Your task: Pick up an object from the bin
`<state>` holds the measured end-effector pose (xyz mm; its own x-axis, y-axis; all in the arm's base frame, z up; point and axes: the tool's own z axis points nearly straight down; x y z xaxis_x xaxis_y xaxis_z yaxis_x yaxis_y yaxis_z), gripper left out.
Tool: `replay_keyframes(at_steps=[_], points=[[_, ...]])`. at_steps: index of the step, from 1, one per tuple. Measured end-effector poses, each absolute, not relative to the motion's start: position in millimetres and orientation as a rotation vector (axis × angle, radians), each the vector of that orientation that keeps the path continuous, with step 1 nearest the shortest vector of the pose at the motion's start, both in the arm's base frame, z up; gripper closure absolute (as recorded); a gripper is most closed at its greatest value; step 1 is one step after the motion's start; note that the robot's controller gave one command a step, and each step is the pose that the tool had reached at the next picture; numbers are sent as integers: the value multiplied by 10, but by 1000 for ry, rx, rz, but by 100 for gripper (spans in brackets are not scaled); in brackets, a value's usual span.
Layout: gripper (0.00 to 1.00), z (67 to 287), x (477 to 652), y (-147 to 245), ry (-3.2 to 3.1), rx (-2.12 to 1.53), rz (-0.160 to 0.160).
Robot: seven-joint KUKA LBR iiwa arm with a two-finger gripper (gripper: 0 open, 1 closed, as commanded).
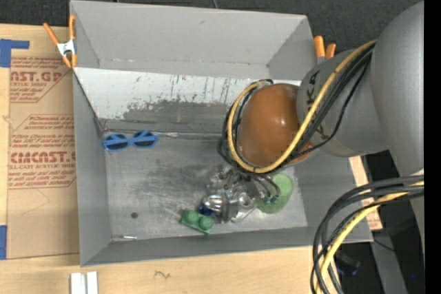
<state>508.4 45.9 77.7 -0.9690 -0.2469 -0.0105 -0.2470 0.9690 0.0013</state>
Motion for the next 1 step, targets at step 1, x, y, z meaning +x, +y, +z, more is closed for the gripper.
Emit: replay_keyframes(at_steps=[1], points=[[100,2786,5017,212,3039,-755,-3]])
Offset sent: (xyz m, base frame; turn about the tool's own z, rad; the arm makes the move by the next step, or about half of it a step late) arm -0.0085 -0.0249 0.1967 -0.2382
